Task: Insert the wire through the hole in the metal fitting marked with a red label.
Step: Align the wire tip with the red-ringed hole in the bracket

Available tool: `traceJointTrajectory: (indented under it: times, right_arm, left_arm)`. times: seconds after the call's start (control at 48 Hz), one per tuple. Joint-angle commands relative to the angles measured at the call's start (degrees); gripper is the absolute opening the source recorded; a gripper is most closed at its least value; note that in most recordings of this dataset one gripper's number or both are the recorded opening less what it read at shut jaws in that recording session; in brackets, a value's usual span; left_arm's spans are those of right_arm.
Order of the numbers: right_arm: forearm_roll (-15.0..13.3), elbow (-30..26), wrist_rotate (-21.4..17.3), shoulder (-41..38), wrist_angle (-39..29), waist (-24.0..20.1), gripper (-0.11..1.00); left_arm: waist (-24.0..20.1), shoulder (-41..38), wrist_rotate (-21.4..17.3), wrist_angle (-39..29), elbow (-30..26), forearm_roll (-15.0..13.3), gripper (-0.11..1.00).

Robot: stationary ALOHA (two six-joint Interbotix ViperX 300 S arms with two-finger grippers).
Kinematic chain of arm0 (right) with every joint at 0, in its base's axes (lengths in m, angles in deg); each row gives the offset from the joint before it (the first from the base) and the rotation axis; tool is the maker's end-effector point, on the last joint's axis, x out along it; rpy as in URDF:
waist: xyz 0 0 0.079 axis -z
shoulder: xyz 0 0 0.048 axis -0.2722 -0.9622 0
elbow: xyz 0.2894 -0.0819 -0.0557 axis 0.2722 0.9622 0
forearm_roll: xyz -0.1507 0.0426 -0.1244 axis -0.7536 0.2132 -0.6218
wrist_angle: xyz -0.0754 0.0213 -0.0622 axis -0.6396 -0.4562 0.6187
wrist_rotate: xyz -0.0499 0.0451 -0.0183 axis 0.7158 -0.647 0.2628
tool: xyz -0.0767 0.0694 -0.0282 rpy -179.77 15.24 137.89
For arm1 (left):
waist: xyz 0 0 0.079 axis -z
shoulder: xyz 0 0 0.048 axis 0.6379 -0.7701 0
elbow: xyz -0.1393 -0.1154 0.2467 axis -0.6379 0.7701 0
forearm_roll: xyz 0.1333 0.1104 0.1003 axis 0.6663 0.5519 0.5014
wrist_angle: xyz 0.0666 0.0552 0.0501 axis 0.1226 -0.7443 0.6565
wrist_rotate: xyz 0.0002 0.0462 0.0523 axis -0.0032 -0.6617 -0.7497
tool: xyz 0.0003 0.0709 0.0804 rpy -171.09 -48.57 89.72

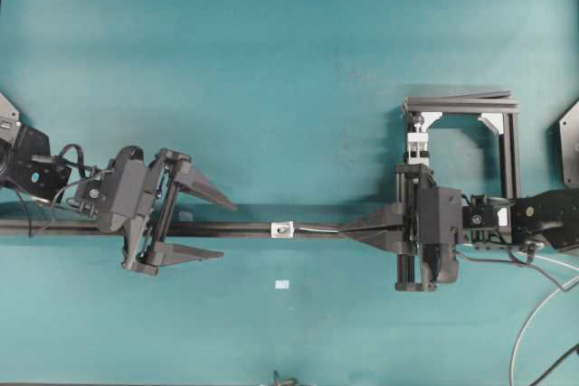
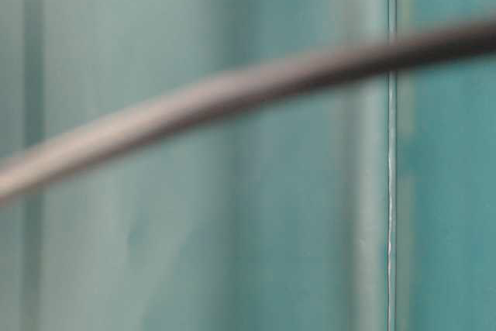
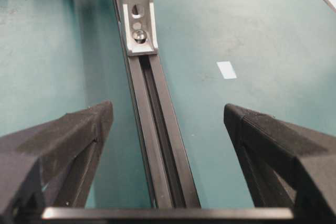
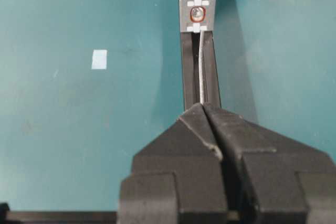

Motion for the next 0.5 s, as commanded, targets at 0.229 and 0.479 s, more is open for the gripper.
traceJointTrajectory:
  times: [0.229,0.479]
  right_arm:
    - [0.09,-0.62,0.09,0.18,1.93,-0.26,-0.01]
    - [0.09,-0.88,0.09,0.09,1.76,-0.26,-0.01]
  left_arm:
    - [0.18,0.62,0.0,0.26,-0.62,-0.09,0.59]
    - [0.18,0.62,0.0,0.26,-0.53,-0.09,0.59]
